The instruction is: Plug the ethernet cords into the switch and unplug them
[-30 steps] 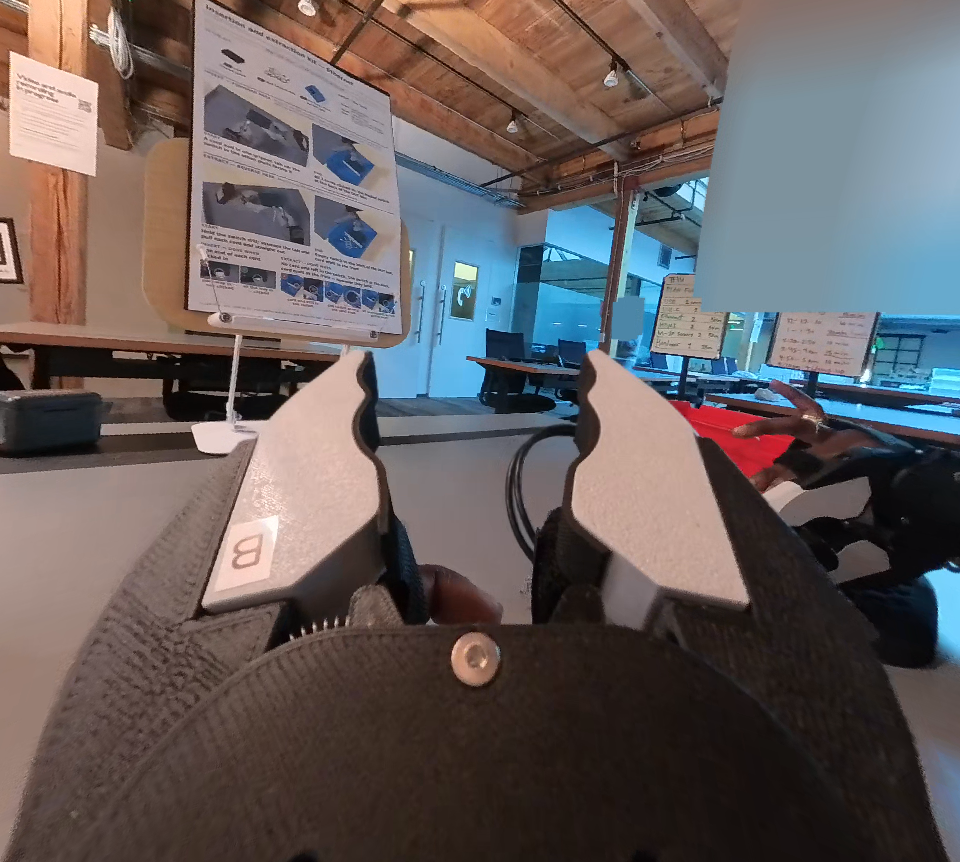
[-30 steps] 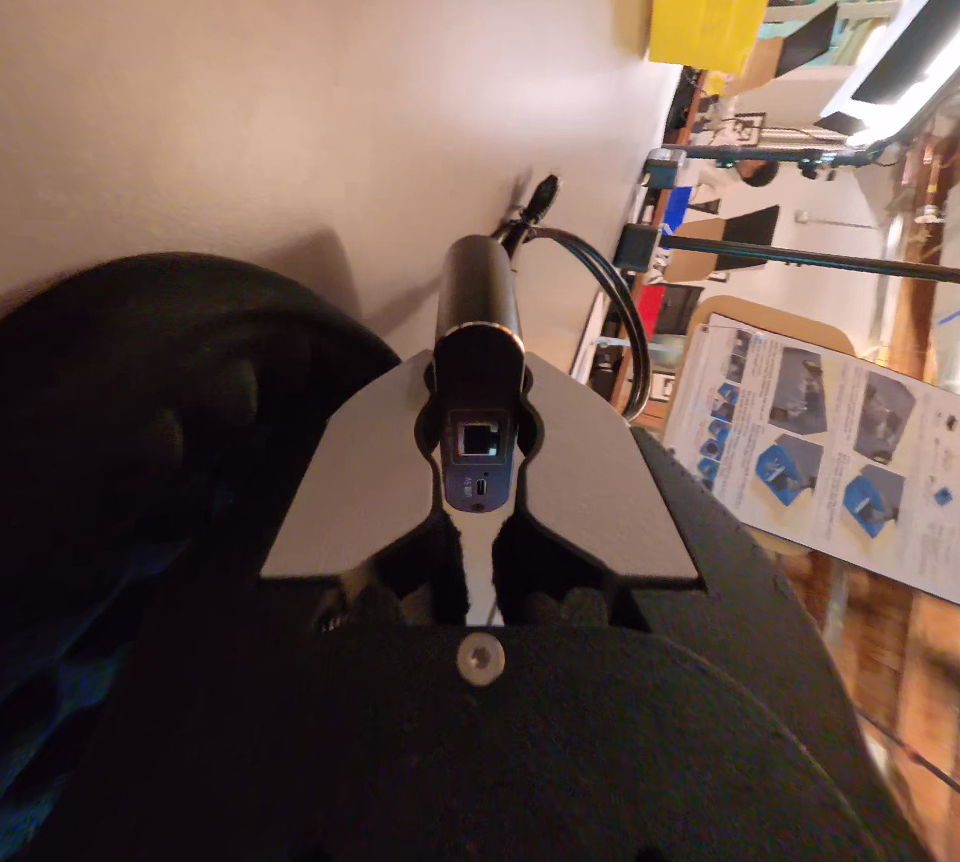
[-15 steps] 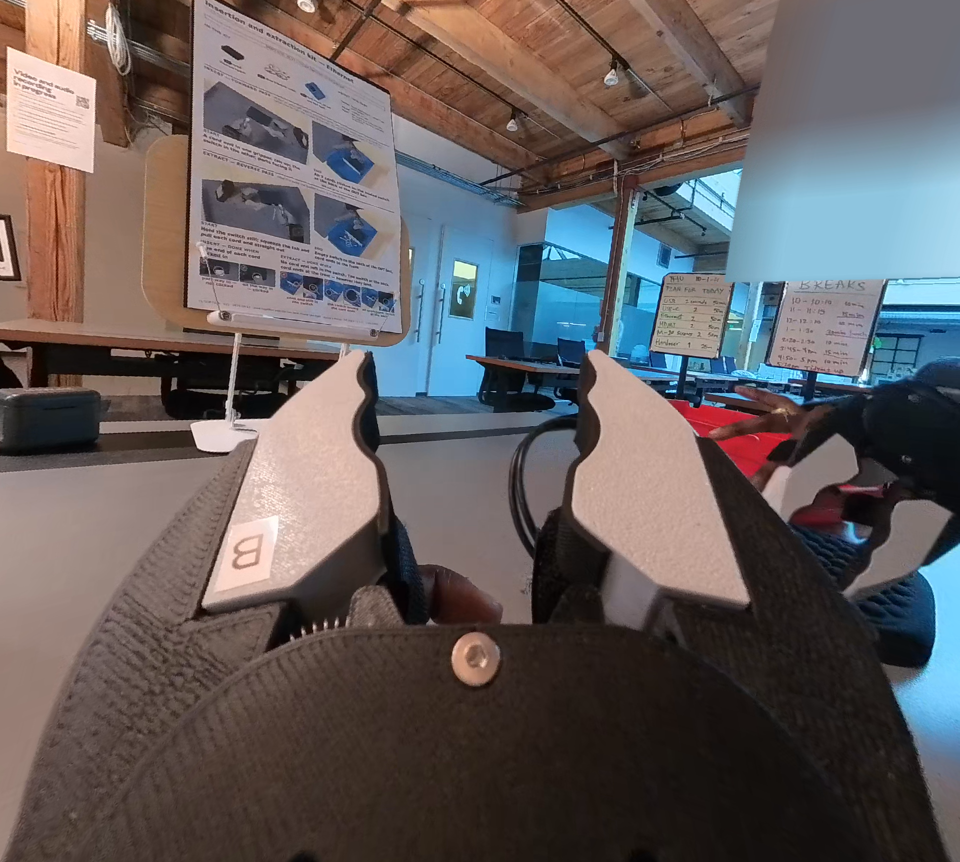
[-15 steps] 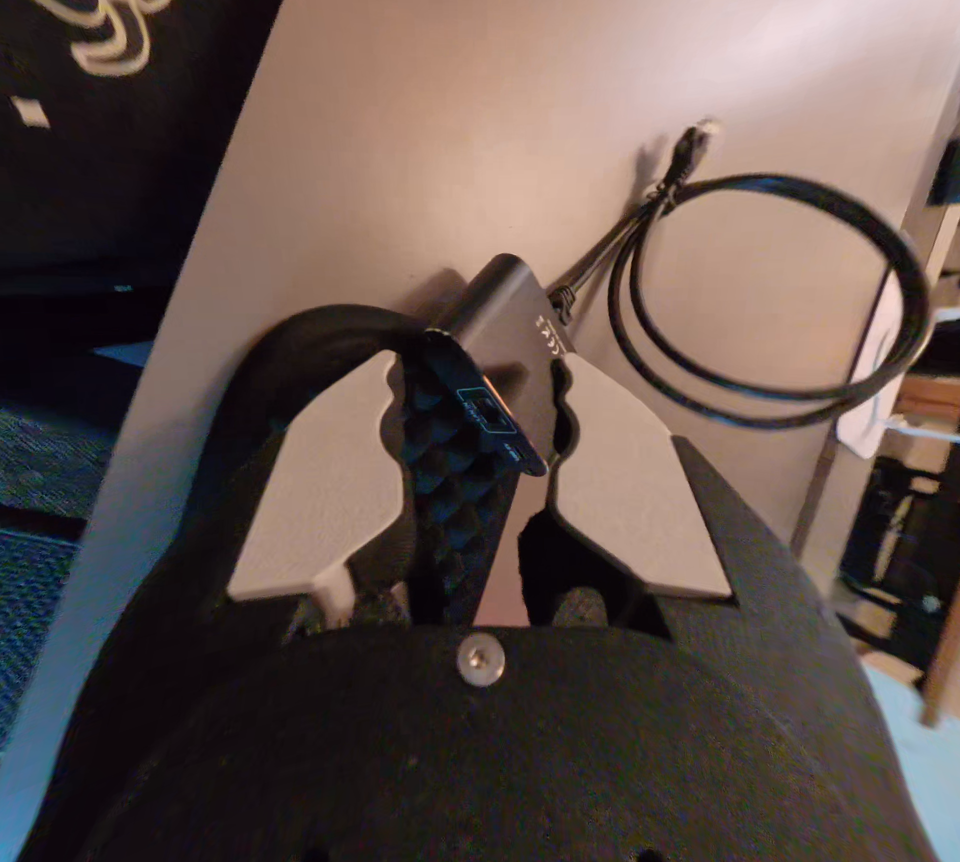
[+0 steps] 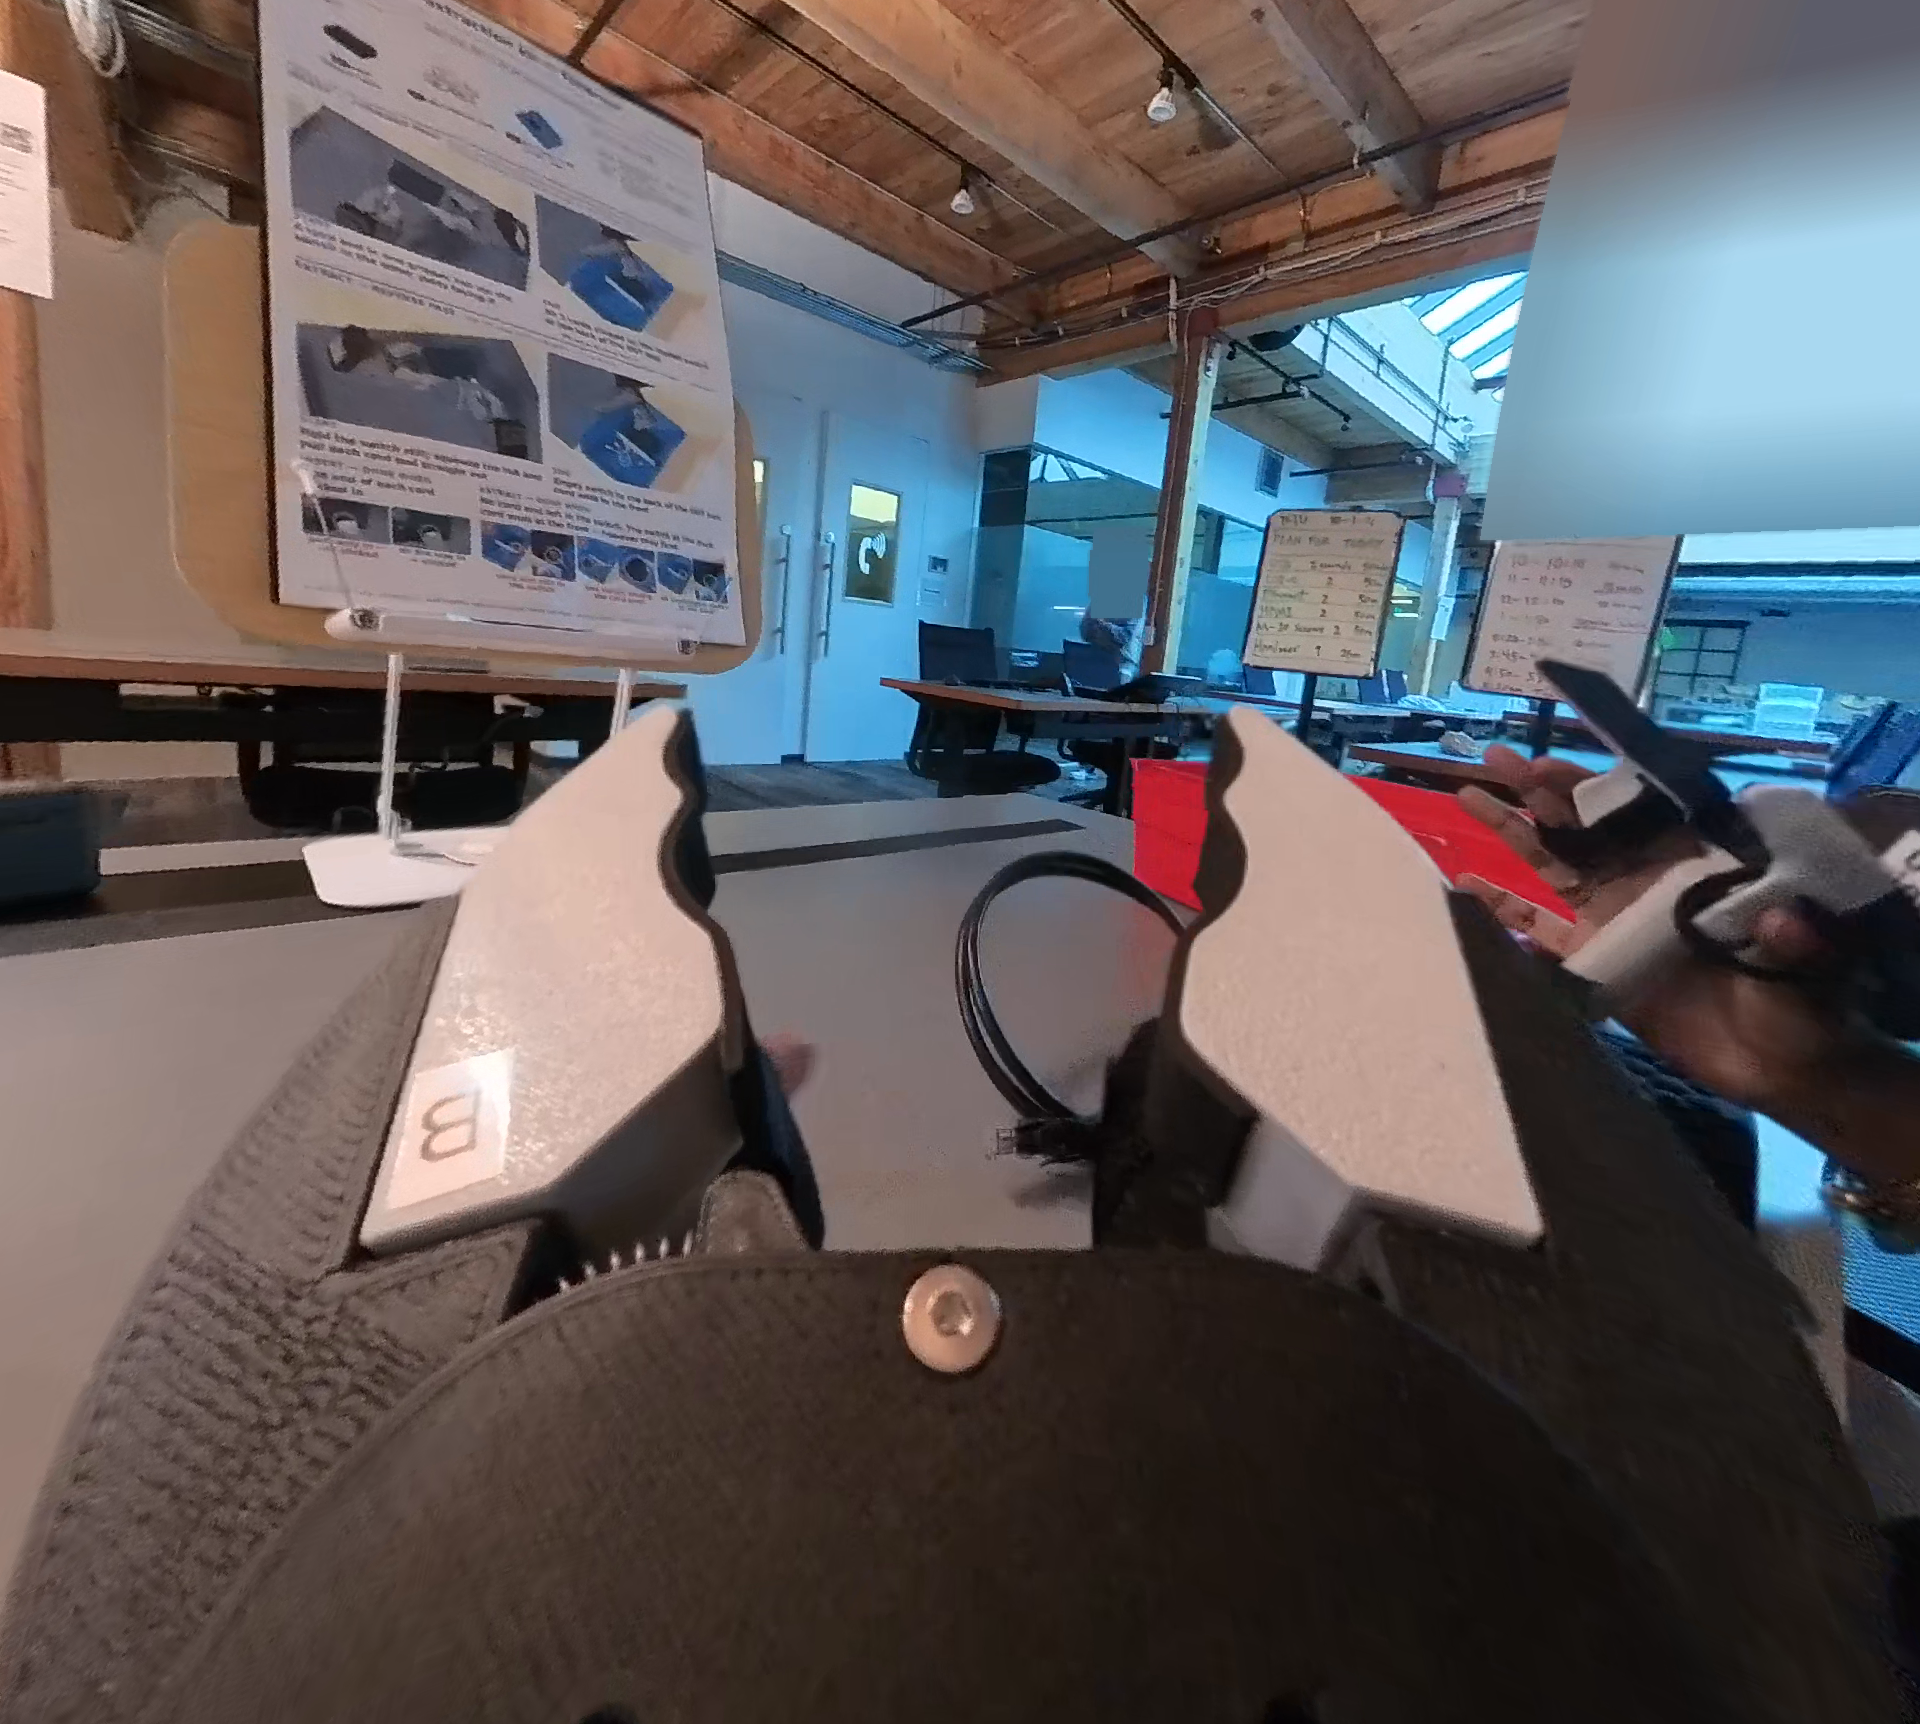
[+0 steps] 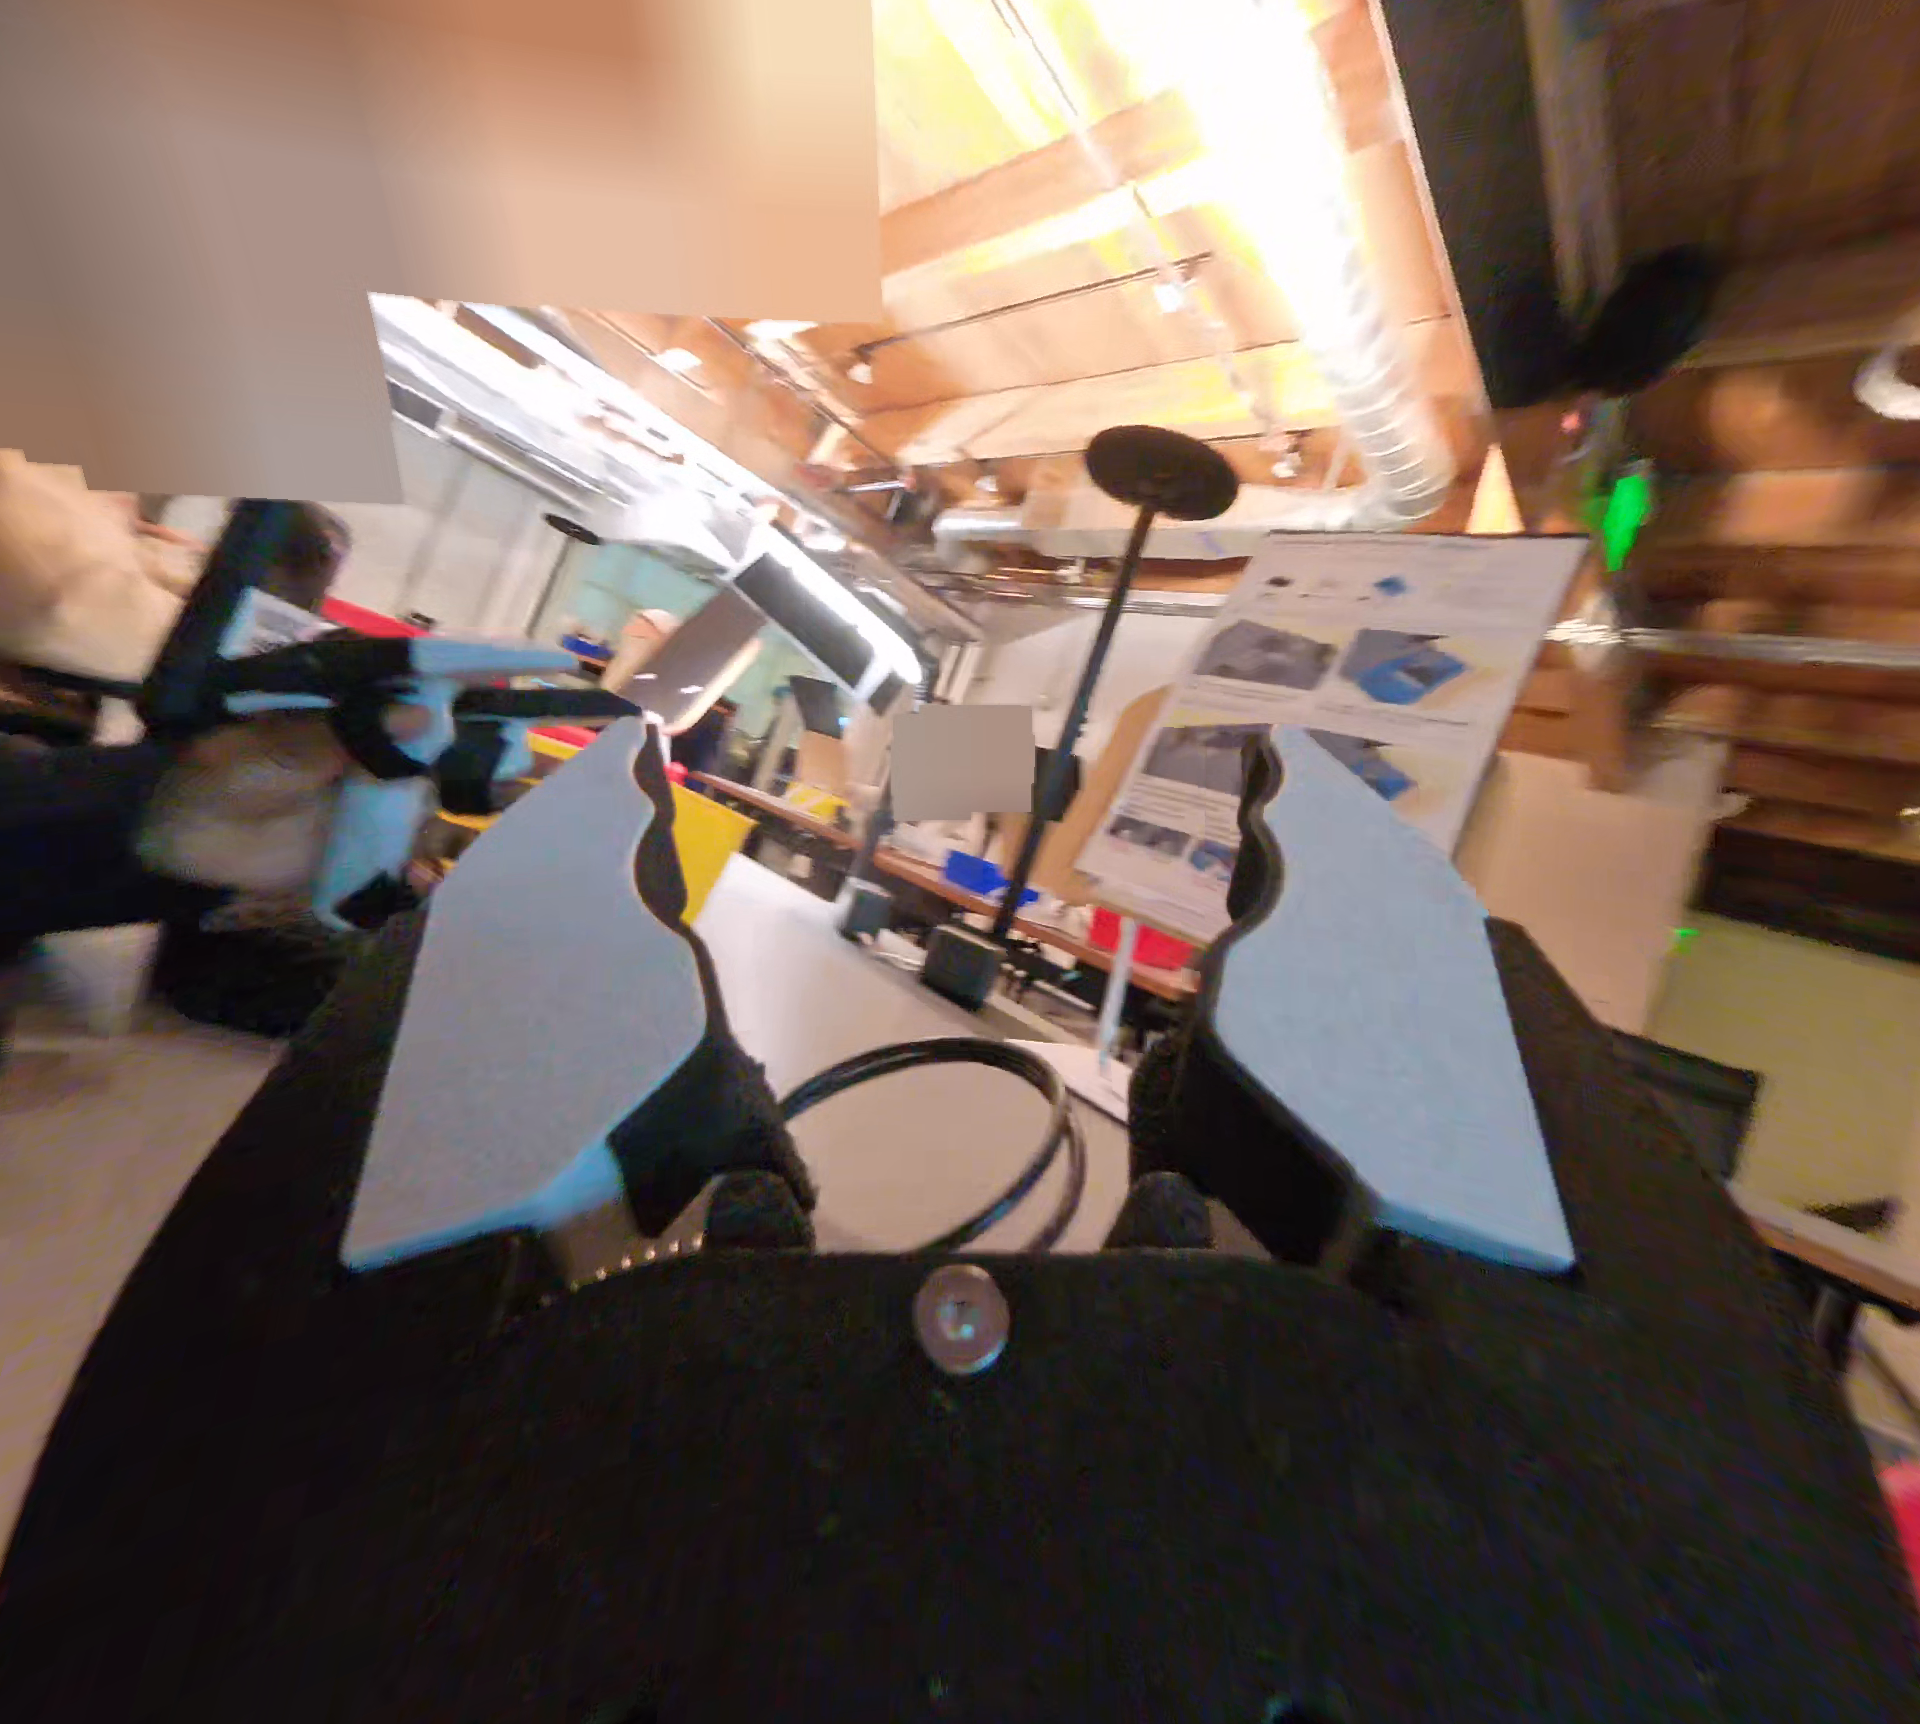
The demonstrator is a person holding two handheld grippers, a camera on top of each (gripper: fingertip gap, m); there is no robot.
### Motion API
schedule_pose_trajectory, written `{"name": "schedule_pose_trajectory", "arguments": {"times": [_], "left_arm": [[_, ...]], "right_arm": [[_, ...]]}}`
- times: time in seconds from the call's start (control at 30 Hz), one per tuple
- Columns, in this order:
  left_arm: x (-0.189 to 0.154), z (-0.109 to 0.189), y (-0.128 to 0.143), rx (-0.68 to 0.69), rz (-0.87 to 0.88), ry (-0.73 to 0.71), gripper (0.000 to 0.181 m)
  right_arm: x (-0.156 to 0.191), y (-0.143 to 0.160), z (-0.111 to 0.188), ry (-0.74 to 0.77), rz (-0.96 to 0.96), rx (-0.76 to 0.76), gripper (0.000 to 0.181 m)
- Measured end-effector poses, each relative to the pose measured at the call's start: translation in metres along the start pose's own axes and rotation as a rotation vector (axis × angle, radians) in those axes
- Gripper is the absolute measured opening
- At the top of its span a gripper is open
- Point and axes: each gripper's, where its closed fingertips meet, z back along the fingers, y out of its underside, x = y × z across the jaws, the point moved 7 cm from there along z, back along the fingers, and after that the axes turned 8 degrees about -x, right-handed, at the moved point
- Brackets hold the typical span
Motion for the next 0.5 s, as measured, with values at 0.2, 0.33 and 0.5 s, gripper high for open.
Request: {"name": "schedule_pose_trajectory", "arguments": {"times": [0.2, 0.33, 0.5], "left_arm": [[0.008, 0.002, -0.060, 0.009, -0.183, 0.003, 0.098], [0.041, 0.024, -0.118, 0.126, -0.401, -0.088, 0.088], [0.124, 0.073, -0.146, 0.592, -0.654, -0.240, 0.078]], "right_arm": [[-0.008, -0.004, 0.008, 0.116, 0.028, -0.084, 0.098], [-0.007, -0.002, 0.007, 0.108, 0.006, -0.078, 0.099], [-0.004, -0.001, 0.006, 0.095, 0.028, -0.064, 0.099]]}}
